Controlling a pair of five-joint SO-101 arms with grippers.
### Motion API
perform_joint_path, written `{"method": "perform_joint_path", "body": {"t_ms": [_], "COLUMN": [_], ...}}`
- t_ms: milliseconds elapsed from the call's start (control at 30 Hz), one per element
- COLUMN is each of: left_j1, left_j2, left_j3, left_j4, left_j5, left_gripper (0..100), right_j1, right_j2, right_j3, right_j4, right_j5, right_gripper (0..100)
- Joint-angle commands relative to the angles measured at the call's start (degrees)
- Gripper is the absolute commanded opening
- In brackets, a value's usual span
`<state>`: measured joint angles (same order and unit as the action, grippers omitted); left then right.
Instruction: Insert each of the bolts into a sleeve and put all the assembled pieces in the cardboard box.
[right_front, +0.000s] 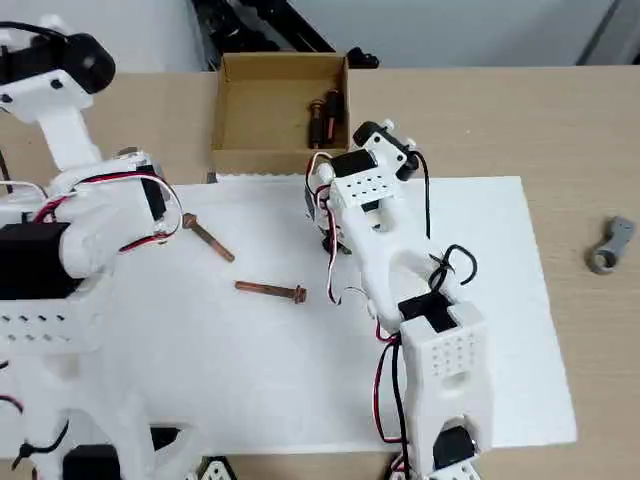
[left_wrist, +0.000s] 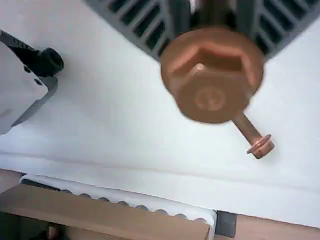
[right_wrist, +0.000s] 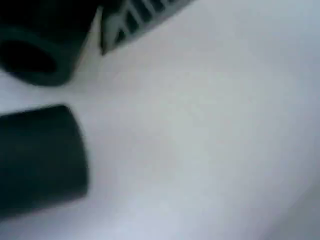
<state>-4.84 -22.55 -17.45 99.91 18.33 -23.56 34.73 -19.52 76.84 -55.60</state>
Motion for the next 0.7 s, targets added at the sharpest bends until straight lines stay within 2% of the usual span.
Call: {"method": "perform_joint_path", "body": {"t_ms": [0,233,467,567,667], "left_j1": [-0.09,-0.09,-0.09,-0.09,-0.09], "left_j2": [-1.58,-1.93,-1.93,-1.93,-1.76], "left_j3": [-0.22,-0.22,-0.22,-0.22,-0.22], "left_j4": [0.44,0.44,0.44,0.44,0.18], "left_j5": [-0.62,-0.62,-0.62,-0.62,-0.44], "left_gripper": [0,0,0,0,0], "right_j1": [-1.36,-1.89,-2.24,-2.24,-3.65], "right_j2": [1.10,-0.40,-13.23,-20.70,-27.74], "right_j3": [-0.88,-1.58,-3.34,-3.34,-3.34], "right_j4": [1.19,5.76,10.42,12.97,17.10], "right_j5": [3.25,6.33,12.22,16.44,26.46], "right_gripper": [0.4,0.5,0.5,0.5,0.5]}}
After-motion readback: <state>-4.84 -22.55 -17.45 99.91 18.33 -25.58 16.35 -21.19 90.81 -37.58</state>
